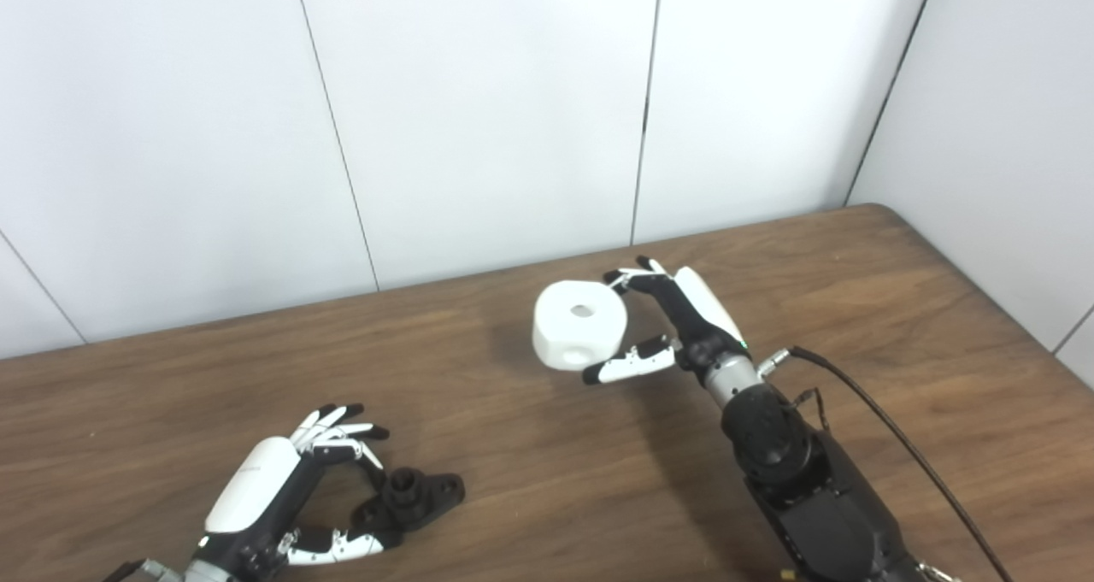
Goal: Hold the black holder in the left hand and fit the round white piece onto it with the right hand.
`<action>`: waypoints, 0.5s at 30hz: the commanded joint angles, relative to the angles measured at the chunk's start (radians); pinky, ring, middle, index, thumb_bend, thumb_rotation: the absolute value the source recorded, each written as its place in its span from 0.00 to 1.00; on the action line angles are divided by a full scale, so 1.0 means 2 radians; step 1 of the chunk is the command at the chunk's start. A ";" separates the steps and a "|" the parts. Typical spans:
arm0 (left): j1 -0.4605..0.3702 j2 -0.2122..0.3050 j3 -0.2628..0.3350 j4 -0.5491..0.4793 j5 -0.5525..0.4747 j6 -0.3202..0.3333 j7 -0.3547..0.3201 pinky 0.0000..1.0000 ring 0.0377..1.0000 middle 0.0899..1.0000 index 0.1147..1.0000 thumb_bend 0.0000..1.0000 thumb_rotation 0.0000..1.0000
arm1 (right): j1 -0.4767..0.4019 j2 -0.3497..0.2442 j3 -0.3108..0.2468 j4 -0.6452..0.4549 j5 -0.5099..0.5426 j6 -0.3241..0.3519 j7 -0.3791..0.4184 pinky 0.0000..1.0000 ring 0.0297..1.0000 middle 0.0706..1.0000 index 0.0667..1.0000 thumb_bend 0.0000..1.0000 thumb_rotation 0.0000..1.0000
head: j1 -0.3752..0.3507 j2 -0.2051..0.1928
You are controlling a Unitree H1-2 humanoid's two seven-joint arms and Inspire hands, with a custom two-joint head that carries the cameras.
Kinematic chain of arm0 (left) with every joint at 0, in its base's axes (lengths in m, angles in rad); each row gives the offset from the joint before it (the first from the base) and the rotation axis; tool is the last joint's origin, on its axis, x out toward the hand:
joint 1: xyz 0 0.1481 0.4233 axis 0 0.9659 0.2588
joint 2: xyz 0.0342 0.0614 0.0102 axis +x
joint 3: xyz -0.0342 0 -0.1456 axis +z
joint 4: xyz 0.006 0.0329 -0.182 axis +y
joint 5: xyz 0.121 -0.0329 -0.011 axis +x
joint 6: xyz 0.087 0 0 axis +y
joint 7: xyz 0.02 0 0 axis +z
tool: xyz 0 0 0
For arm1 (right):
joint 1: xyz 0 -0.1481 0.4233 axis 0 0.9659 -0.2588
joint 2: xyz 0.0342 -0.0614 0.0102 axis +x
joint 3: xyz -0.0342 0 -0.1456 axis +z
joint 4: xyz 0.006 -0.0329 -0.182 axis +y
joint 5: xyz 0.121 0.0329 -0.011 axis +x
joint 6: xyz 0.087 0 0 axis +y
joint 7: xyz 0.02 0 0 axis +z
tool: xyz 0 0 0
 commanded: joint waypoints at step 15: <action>-0.008 -0.003 -0.021 -0.006 0.022 0.014 -0.008 1.00 0.95 0.79 0.42 0.52 0.05 | -0.029 0.032 0.048 -0.066 -0.011 0.000 0.065 1.00 0.98 0.82 0.45 0.52 0.15 | 0.040 0.010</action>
